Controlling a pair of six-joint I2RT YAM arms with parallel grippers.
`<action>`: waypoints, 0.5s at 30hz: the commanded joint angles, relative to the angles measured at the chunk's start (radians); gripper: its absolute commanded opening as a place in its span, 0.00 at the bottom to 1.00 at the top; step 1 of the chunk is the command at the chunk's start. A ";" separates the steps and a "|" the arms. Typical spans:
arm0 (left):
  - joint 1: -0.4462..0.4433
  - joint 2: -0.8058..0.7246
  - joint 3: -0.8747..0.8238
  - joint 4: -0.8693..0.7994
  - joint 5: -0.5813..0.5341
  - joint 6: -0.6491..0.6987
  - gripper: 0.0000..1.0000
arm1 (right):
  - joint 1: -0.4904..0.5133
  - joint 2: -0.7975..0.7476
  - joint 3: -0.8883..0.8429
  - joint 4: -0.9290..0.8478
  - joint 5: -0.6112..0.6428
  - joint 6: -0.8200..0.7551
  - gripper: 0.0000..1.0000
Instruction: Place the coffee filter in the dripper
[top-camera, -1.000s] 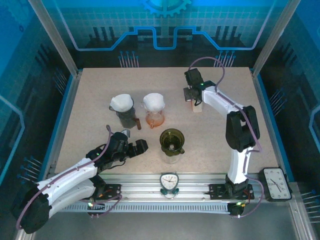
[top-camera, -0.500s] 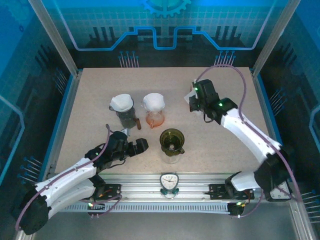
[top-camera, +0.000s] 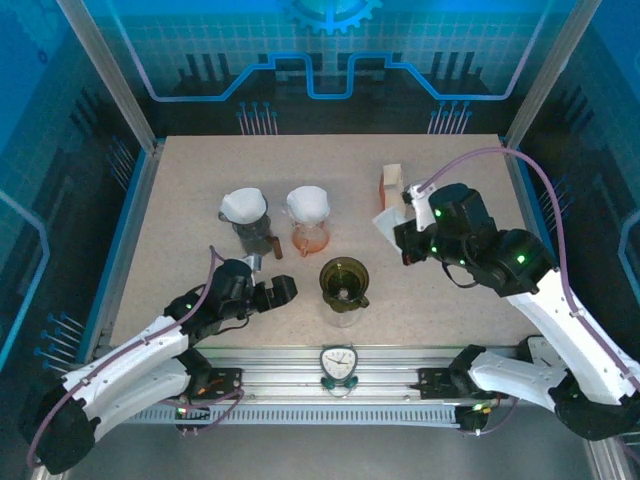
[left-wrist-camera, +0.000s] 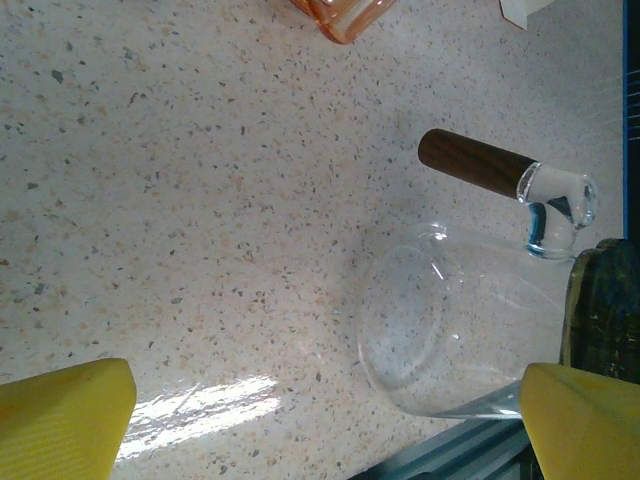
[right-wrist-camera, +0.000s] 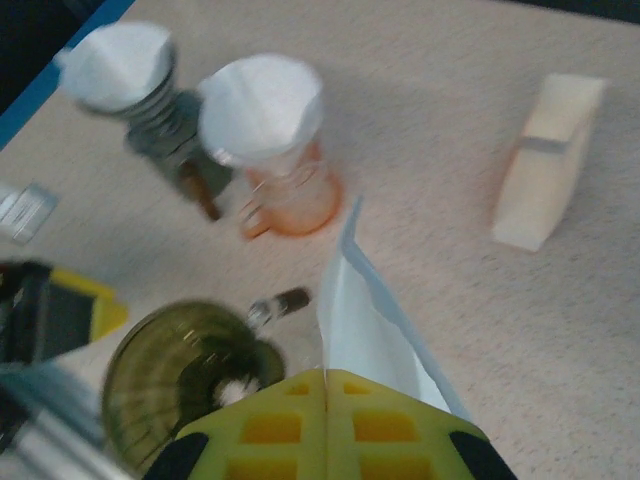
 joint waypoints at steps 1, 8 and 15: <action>0.008 -0.012 0.042 -0.029 0.033 0.030 0.99 | 0.081 0.044 0.067 -0.206 -0.025 -0.009 0.00; 0.009 -0.008 0.061 -0.031 0.044 0.041 0.99 | 0.207 0.173 0.188 -0.336 0.040 -0.001 0.00; 0.009 -0.011 0.088 -0.048 0.059 0.063 0.99 | 0.265 0.341 0.363 -0.482 0.066 -0.034 0.00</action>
